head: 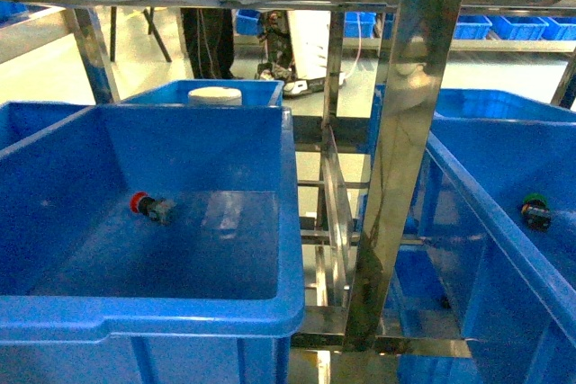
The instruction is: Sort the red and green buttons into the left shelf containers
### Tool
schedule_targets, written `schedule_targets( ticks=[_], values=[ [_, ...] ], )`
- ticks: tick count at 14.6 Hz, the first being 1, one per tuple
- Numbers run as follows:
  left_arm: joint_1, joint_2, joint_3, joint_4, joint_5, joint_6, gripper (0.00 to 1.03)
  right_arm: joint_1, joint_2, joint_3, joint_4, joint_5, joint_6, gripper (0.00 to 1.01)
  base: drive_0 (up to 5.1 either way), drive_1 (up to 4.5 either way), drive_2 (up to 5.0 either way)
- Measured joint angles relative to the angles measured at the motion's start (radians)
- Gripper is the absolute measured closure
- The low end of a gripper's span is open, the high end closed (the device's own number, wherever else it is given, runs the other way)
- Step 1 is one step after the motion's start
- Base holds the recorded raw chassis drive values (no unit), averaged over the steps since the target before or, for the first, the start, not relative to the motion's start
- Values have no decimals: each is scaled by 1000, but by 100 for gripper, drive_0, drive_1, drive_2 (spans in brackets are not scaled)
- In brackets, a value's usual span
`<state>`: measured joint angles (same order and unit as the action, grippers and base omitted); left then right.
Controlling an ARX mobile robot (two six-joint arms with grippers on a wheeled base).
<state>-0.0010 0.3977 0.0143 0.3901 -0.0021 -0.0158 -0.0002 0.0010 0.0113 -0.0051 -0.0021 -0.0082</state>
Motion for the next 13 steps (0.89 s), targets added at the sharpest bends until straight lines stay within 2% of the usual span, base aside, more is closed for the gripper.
schedule_targets(
  ticks=[9,10,11,12,13],
  values=[
    [0,-219,0,-211,1,0,101,0,0,0,0,0,0,99,0,0,0],
    [0,-246,0,-249,1,0,101,0,0,0,0,0,0,99,0,0,0],
    [0,-350,0,-394,8,2,101,0,0,0,0,0,0,99,0,0,0],
    [0,-386,1,-373,3,2,101,0,0,0,0,2,0,99,0,0,0],
    [0,-387,0,-402,6,3,101,0,0,0,1,0,0,99,0,0,0]
  ],
)
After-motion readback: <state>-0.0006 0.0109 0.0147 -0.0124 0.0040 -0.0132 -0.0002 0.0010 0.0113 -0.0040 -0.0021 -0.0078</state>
